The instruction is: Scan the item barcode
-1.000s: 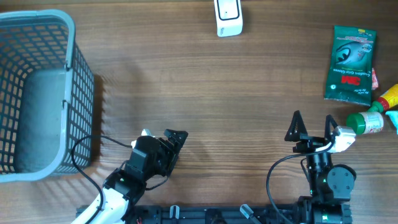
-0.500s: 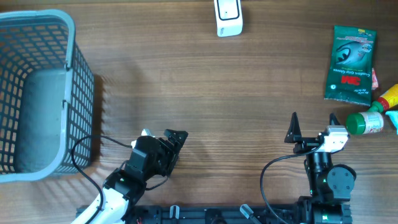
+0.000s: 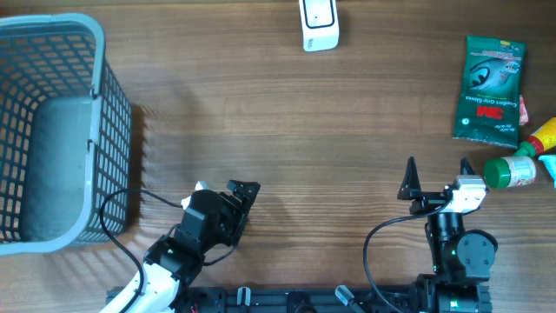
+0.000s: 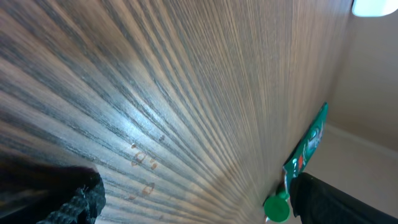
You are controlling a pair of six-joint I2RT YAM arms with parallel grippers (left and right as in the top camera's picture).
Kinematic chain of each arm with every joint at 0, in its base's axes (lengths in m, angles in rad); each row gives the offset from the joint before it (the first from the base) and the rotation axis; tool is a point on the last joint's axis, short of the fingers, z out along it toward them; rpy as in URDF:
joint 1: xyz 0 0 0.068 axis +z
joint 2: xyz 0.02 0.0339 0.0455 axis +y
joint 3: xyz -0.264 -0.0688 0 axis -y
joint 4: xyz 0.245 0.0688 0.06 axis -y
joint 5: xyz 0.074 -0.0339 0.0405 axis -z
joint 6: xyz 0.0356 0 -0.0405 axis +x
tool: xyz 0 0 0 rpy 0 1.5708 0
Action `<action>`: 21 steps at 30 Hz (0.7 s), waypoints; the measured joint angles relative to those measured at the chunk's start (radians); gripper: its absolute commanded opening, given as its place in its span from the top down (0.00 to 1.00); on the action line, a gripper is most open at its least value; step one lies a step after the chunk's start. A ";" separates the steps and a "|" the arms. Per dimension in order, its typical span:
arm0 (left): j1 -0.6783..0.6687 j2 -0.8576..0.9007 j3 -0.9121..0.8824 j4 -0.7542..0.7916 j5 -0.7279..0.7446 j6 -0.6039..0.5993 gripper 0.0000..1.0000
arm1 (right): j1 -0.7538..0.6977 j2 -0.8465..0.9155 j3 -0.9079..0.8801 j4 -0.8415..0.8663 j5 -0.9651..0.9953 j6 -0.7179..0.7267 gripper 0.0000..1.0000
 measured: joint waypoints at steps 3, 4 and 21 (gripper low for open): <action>0.000 0.003 -0.010 0.062 -0.067 0.018 0.00 | 0.000 0.000 0.000 0.000 0.000 0.000 0.00; 0.000 0.010 -0.023 0.126 -0.095 0.053 0.00 | 0.000 0.000 0.000 0.000 0.000 0.000 0.00; 0.066 -0.582 -0.044 0.150 -0.270 1.095 0.00 | -0.001 0.000 0.000 0.000 0.000 0.000 0.00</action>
